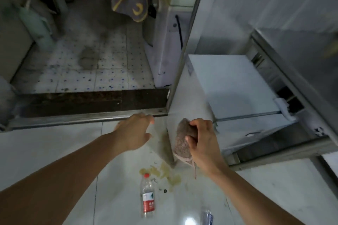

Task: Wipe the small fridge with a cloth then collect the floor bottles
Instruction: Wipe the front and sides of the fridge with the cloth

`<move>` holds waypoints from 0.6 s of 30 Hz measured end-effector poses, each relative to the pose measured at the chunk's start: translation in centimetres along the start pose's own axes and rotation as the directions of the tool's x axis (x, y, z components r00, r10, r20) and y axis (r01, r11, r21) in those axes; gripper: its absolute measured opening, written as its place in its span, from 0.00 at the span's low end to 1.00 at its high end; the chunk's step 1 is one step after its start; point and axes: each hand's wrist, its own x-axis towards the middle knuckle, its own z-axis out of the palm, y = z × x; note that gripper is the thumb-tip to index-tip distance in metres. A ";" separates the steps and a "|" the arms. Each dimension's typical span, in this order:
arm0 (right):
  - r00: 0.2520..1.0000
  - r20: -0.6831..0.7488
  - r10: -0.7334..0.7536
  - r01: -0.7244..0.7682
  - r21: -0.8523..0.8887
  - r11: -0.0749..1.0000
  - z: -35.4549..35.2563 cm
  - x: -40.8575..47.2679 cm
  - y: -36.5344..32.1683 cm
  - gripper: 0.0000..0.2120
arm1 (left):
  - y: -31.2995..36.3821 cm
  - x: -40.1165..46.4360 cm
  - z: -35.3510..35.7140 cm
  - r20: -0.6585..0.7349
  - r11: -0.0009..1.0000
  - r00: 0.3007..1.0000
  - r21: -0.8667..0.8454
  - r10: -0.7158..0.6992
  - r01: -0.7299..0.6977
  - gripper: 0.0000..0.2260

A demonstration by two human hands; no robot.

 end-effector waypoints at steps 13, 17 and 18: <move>0.804 -0.459 0.378 -0.430 -0.010 0.903 -0.2 3.3 -2.9 0.17 | -6.2 9.2 -6.7 0.201 0.925 0.909 0.032 0.365 -0.379 0.09; 0.722 -0.554 0.414 -0.518 -0.037 0.854 -0.4 5.6 -0.6 0.17 | -3.7 13.4 -6.9 0.247 0.866 0.843 0.023 0.479 -0.499 0.13; 0.704 -0.563 0.434 -0.549 -0.044 0.834 -0.1 6.1 0.2 0.17 | -3.0 14.6 -6.9 0.250 0.851 0.827 0.024 0.504 -0.525 0.14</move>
